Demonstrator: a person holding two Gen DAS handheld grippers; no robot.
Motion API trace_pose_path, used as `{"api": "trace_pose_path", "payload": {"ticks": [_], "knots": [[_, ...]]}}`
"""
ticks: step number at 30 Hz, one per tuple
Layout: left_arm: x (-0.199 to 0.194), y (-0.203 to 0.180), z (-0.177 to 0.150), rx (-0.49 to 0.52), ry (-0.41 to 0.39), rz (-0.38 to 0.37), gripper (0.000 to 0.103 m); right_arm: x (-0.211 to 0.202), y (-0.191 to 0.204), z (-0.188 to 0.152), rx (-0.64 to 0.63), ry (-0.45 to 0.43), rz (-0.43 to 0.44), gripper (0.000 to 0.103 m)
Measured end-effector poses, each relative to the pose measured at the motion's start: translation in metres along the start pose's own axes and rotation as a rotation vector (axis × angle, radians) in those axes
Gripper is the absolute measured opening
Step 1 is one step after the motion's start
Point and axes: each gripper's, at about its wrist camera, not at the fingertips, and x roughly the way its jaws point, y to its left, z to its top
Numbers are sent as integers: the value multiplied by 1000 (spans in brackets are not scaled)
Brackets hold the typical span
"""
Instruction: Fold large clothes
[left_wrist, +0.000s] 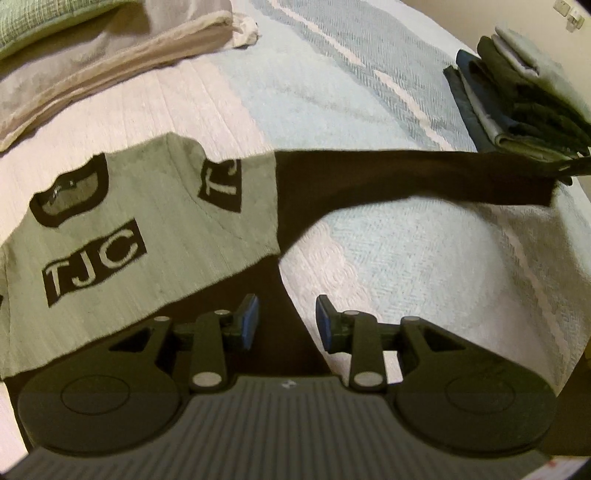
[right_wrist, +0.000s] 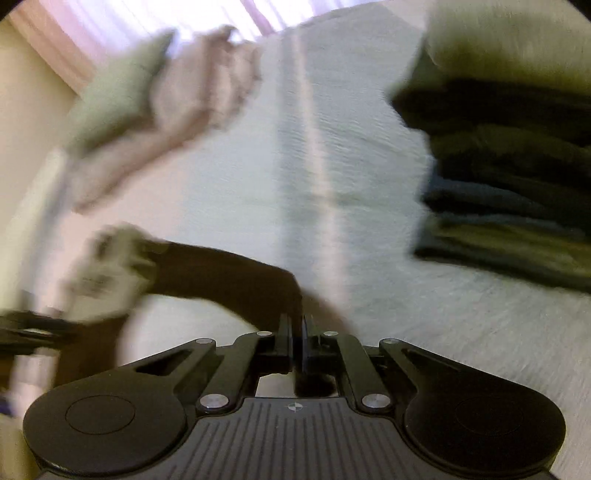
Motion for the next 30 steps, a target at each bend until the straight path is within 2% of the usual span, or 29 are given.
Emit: {"api": "trace_pose_path", "payload": {"ticks": [2,4,6,7,11,14,15,16,17,18,21,24,26,28,30], "knots": [[-3,3,3,-2,-6,1,28,-32,9,12,42,-57,45,1],[-4,5,5,-4,-12,5,29,-39,0,27,104,-89,22,1],[-2,7,7,-7,-18,14,30,-22,-21,37,141,-75,-44,1],[0,8,7,-12,-20,20,30,-4,-31,39,139,-57,-105,1],[4,10,5,-29,-17,42,30,68,-64,33,89,46,-301,1],[3,12,0,-39,-10,56,32,94,-72,22,65,102,-377,1],[3,13,-2,-42,-7,60,32,97,-69,18,44,110,-405,7],[2,13,-5,-45,-4,67,33,98,-67,15,28,118,-452,24],[2,14,-7,-50,-1,72,33,97,-66,13,19,118,-505,32],[1,14,-9,-57,1,74,33,93,-66,9,25,106,-519,39],[-3,15,-12,-68,-2,79,34,76,-68,-5,120,64,-485,40],[-5,14,-14,-71,-4,81,34,63,-64,-19,147,20,-500,40],[-7,13,-16,-67,-3,82,35,58,-64,-28,164,0,-452,40],[-9,13,-18,-63,-4,90,35,62,-63,-33,174,15,-413,41],[-13,15,-21,-68,-8,97,36,68,-62,-35,183,29,-415,41]]}}
